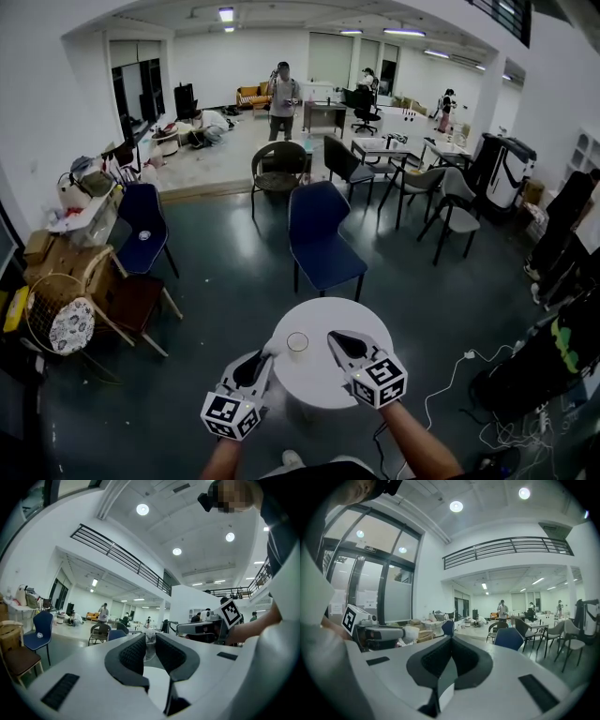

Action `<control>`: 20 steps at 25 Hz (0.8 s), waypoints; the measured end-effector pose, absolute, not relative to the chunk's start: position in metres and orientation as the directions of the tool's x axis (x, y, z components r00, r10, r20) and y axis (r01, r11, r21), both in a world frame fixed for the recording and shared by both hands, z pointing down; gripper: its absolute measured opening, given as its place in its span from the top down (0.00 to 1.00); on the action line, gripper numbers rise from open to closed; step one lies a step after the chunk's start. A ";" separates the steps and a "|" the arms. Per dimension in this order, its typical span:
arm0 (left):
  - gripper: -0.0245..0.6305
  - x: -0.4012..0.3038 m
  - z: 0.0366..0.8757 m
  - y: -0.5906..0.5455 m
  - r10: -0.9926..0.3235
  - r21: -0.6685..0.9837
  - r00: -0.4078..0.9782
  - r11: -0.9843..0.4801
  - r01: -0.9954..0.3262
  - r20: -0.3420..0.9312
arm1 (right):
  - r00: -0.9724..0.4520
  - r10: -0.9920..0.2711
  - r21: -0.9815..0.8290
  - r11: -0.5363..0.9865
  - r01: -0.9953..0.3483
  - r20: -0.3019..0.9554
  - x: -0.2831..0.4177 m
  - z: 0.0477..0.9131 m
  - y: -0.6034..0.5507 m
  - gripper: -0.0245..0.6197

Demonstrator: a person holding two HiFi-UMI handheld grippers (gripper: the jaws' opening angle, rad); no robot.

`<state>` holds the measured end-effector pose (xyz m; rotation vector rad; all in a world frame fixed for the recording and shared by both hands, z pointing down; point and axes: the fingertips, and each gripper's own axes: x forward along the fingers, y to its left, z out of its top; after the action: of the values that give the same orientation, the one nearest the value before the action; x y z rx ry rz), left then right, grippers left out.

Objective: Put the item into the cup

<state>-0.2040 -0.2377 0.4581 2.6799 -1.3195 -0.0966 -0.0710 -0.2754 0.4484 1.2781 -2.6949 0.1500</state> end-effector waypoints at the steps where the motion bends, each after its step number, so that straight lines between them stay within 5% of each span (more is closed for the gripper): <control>1: 0.85 -0.206 0.460 -0.239 -0.790 0.168 0.613 -0.603 -0.780 0.010 | -0.622 -0.761 -0.023 0.629 -0.777 0.185 -0.074 0.450 -0.277 0.94; 20: 0.85 -0.210 0.475 -0.245 -0.786 0.186 0.618 -0.605 -0.774 0.016 | -0.618 -0.760 -0.021 0.627 -0.779 0.202 -0.079 0.465 -0.277 0.94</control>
<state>-0.2105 -0.2449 0.4748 2.6657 -1.2970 -0.1004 -0.0787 -0.2771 0.4650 1.2764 -2.6740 0.1588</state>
